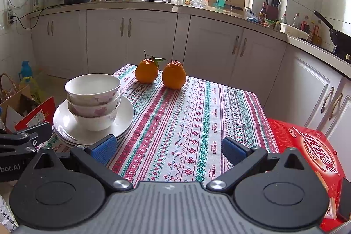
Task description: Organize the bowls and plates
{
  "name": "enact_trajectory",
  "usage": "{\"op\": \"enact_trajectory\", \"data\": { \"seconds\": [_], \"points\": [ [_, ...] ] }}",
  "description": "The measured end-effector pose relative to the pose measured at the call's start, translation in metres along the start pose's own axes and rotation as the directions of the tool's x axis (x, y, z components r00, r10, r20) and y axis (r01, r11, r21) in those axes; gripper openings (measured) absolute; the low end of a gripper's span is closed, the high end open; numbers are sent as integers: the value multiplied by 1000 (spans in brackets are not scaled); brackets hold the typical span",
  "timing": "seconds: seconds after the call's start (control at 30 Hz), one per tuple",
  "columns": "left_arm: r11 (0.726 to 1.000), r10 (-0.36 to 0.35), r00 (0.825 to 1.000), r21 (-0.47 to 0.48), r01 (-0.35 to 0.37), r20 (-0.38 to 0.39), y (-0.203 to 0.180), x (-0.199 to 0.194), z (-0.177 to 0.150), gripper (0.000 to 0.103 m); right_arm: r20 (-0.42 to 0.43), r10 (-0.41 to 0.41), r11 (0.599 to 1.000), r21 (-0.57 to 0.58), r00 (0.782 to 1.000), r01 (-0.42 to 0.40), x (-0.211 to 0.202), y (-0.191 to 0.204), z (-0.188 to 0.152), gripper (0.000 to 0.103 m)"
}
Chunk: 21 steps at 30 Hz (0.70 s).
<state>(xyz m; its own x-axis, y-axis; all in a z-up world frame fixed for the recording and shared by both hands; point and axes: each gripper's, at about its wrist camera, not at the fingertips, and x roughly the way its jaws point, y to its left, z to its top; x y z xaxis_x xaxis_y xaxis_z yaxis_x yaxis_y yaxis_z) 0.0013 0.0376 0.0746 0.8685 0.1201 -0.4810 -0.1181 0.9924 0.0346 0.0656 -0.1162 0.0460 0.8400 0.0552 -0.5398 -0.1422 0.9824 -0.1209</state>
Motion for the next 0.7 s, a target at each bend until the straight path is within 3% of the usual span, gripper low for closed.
{"op": "enact_trajectory", "data": {
  "seconds": [0.7],
  "points": [
    [1000, 16, 1000, -15, -16, 2, -2, -5, 2, 102, 12, -16, 1000, 4, 1000, 16, -2, 0, 1, 103]
  ]
}}
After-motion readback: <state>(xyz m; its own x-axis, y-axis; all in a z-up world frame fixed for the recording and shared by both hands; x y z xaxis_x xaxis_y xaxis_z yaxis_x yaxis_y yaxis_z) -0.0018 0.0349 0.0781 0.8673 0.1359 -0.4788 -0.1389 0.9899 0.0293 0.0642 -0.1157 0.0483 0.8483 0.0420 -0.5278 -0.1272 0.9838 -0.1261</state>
